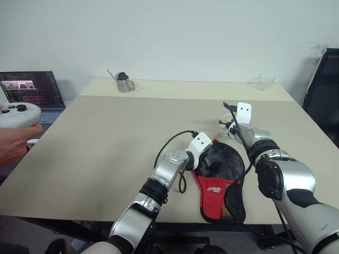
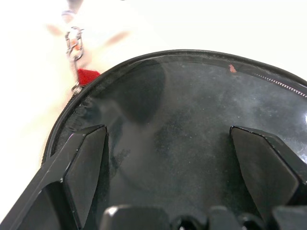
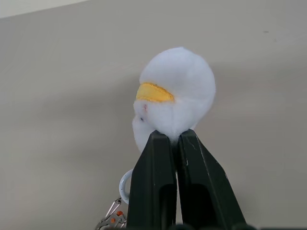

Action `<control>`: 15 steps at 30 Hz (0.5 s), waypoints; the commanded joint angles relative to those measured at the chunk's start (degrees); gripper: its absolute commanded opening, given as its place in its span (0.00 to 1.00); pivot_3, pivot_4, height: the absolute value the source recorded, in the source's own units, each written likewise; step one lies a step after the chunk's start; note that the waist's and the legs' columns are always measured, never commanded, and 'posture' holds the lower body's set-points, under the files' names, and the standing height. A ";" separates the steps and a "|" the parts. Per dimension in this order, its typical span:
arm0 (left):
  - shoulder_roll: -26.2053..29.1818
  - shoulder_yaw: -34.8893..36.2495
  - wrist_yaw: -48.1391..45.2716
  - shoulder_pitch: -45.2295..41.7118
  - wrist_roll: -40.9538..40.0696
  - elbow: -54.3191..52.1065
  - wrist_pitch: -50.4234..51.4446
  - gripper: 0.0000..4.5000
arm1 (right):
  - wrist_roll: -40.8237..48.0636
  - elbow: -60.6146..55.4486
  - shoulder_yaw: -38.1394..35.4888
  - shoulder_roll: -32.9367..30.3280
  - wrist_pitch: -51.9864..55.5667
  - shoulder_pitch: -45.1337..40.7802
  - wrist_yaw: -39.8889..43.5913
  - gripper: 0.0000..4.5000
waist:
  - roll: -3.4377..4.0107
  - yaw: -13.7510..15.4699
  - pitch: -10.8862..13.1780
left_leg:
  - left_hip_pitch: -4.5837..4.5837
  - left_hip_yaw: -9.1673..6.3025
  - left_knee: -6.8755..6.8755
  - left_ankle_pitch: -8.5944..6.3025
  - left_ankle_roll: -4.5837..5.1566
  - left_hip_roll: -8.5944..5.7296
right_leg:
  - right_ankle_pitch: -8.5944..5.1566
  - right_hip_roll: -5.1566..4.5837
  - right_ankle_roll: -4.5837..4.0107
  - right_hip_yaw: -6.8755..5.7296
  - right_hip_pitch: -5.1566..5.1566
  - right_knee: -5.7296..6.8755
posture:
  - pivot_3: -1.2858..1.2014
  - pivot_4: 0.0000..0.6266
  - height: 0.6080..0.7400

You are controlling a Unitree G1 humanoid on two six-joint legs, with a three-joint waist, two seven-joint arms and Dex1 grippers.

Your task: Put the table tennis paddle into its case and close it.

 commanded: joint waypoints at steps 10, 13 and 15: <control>-1.02 -1.70 -1.37 -0.83 0.91 3.32 -1.20 1.00 | -0.63 -3.10 0.45 -6.86 -0.44 2.66 -0.43 0.01 | 0.00 0.19 0.00 | -0.04 0.03 0.01 -0.02 0.07 -0.04 | 0.02 -0.10 0.15 0.02 0.01 -0.07 | 0.52 0.24 1.00; -1.15 -1.91 -1.70 -1.00 1.02 3.70 -1.37 1.00 | -0.03 -3.88 0.22 -7.87 0.59 3.39 0.19 0.01 | 0.01 0.20 0.00 | -0.04 0.03 0.01 -0.03 0.09 -0.04 | 0.02 -0.10 0.16 0.02 0.03 -0.09 | 0.52 0.24 1.00; -1.27 -2.05 -1.94 -1.04 1.12 4.01 -1.63 1.00 | 1.27 -4.53 -0.61 -8.13 2.13 3.71 1.13 0.01 | 0.02 0.21 0.01 | -0.04 0.03 0.01 -0.03 0.10 -0.04 | 0.02 -0.10 0.16 0.02 0.03 -0.09 | 0.52 0.24 1.00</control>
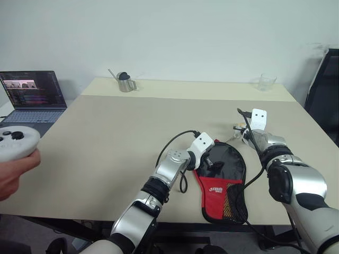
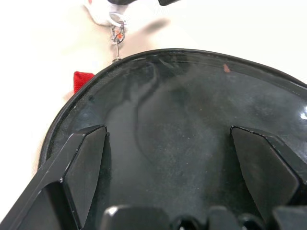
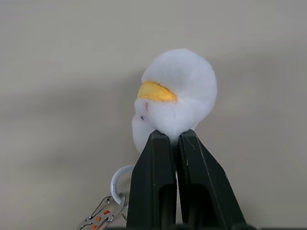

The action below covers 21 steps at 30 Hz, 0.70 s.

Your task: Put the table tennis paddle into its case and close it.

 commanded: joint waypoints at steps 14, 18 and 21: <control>-1.49 -2.37 -2.30 -0.17 1.85 3.52 -1.30 1.00 | 0.55 -26.82 2.48 -5.32 16.24 11.57 7.05 0.01 | 0.03 0.78 -0.02 | -0.02 -0.01 -0.01 -0.07 0.11 0.01 | -0.02 -0.01 0.03 -0.02 0.04 -0.14 | 0.52 0.24 1.00; -1.65 -2.38 -3.06 -0.14 1.45 3.54 -1.60 1.00 | -0.12 -40.11 4.36 -6.80 23.04 18.84 8.54 0.01 | 0.17 1.28 -0.10 | -0.06 -0.02 -0.02 -0.12 0.18 0.02 | -0.01 0.00 0.05 -0.04 0.07 -0.30 | 0.52 0.24 1.00; -2.54 -1.05 -4.38 -0.02 -0.52 3.43 -1.63 1.00 | 0.56 -47.08 4.31 -6.85 27.14 22.24 8.89 0.01 | 0.26 1.28 -0.15 | -0.07 0.02 -0.07 -0.16 0.25 0.02 | 0.03 0.00 0.12 -0.02 0.11 -0.47 | 0.52 0.24 1.00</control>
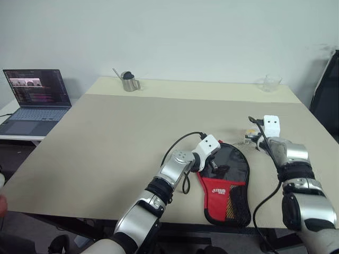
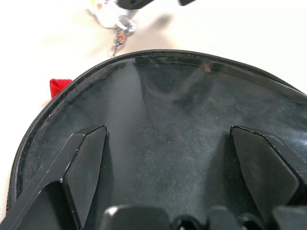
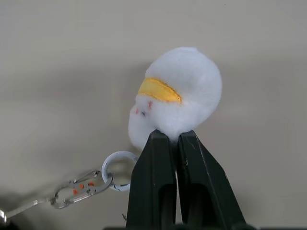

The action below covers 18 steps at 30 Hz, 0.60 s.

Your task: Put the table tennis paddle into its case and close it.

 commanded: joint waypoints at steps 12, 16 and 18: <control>-1.62 0.21 -3.05 0.61 -1.36 2.81 -0.03 1.00 | -1.75 -18.73 3.04 -3.66 8.04 7.76 1.63 0.01 | 0.05 0.07 -0.03 | -0.04 0.01 -0.01 -0.06 0.09 -0.02 | 0.01 0.00 0.04 -0.01 0.03 -0.17 | 0.52 0.24 1.00; -1.76 0.21 -3.41 0.60 -1.35 2.88 -0.06 1.00 | -2.58 -20.55 5.51 -6.47 8.17 9.03 3.55 0.01 | 0.07 0.09 -0.04 | -0.04 0.04 0.01 -0.08 0.12 -0.03 | 0.01 -0.01 0.06 -0.01 0.03 -0.18 | 0.52 0.24 1.00; -1.80 0.23 -3.57 0.55 -1.22 3.05 -0.17 1.00 | -2.91 -20.85 6.11 -7.57 8.09 9.46 4.17 0.01 | 0.07 0.09 -0.04 | -0.04 0.03 0.02 -0.08 0.12 -0.04 | 0.01 -0.01 0.06 -0.01 0.03 -0.18 | 0.52 0.24 1.00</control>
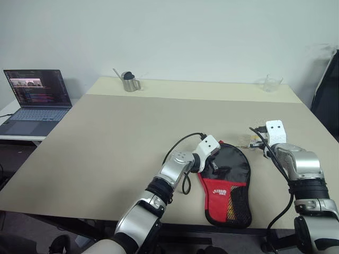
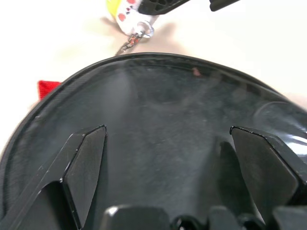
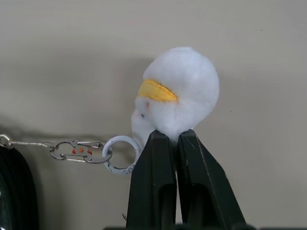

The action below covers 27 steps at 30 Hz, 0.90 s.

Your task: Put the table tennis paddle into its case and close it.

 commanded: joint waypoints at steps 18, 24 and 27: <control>-1.08 -1.38 -1.07 0.34 0.89 2.99 -0.07 1.00 | -0.78 -10.99 0.57 -10.64 3.37 8.38 8.63 0.01 | 0.09 0.36 -0.05 | -0.01 0.03 0.01 -0.02 0.02 -0.06 | -0.01 -0.02 0.05 -0.01 0.01 -0.04 | 0.52 0.24 1.00; -1.31 -1.40 -1.20 0.04 0.89 3.51 -0.05 1.00 | 1.02 -17.52 1.89 -13.43 5.13 13.16 14.21 0.01 | 0.13 0.44 -0.07 | -0.01 -0.01 0.05 -0.03 0.03 -0.08 | -0.02 -0.02 0.06 -0.04 0.03 -0.04 | 0.52 0.24 1.00; -1.55 -1.50 -1.24 -0.16 0.93 3.90 -0.22 1.00 | 1.70 -19.86 2.19 -14.58 5.80 15.33 16.20 0.01 | 0.15 0.43 -0.09 | 0.00 -0.01 0.09 -0.04 0.03 -0.08 | -0.02 -0.01 0.06 -0.08 0.05 -0.04 | 0.52 0.24 1.00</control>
